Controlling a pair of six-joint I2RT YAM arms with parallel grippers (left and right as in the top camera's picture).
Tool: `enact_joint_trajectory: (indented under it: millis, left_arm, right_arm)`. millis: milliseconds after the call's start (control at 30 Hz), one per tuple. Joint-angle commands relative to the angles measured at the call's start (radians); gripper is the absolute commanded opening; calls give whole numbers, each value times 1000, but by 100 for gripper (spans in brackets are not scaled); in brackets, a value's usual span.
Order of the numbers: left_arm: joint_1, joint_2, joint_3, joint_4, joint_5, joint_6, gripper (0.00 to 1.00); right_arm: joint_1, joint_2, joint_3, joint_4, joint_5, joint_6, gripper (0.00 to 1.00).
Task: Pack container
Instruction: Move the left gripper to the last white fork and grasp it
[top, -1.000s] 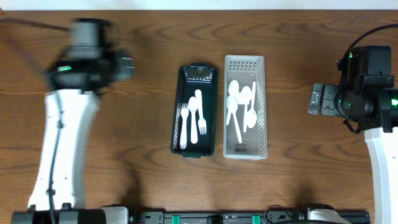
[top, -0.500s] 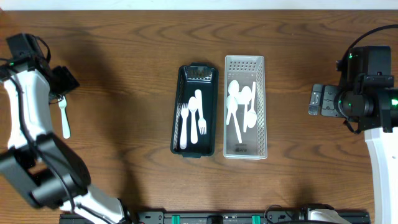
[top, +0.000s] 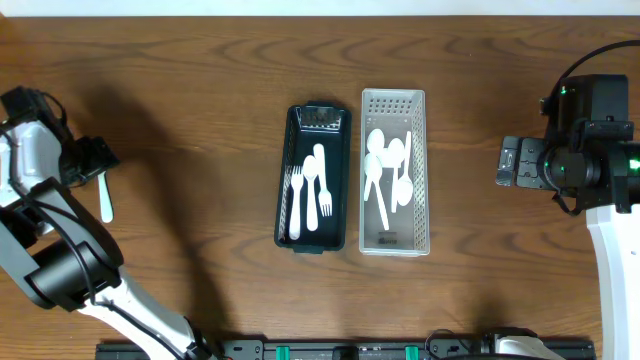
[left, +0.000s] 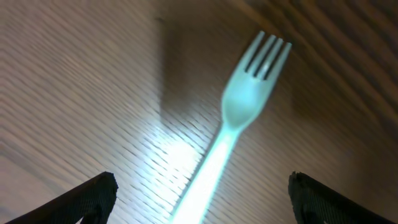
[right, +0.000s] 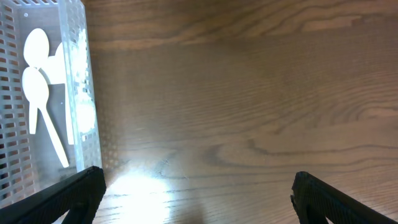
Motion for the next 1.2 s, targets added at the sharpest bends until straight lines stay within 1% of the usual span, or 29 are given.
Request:
enact_joint_trajectory:
  millis: [0,100,167,233,567,900,967,1033,1067,1100,1167]
  left_arm:
    - [0,26,-2,10,35,109,91]
    - [0,36,-2,24,47,138,90]
    - [0,45,-2,31,98,188,90]
    - [0,55,-2,33,125,213,90]
    - [0,99,-2,37,127,212,90]
    - [0,133,-7,34,126,211,85]
    - [0,133,-8,33,126,212,77]
    - [0,133,-8,29,126,212,63]
    - [0,133,-8,26,126,212,58]
    - [0,133,-8,22,126,212,54]
    - [0,133,-8,18,126,212,50]
  right_arm:
    - [-5,6,-4,-2,-1,5,99]
    - [-5,6,-4,-2,-1,5,99]
    - [-4,6,-4,-2,-1,5,99]
    - [-5,6,-4,-2,-1,5,99]
    - [-5,6,-4,-14,-1,5,99]
    - [-5,6,-4,-28,-1,5,99]
    - [-5,6,-4,-29,-1,5,99]
    - [-5,6,-4,-29,-1,5,99]
    - [-5,6,-4,-28,-1,5,99]
    - [-5,6,-4,-28,-1,5,99]
    - [-5,6,-4,-27,-1,5,99]
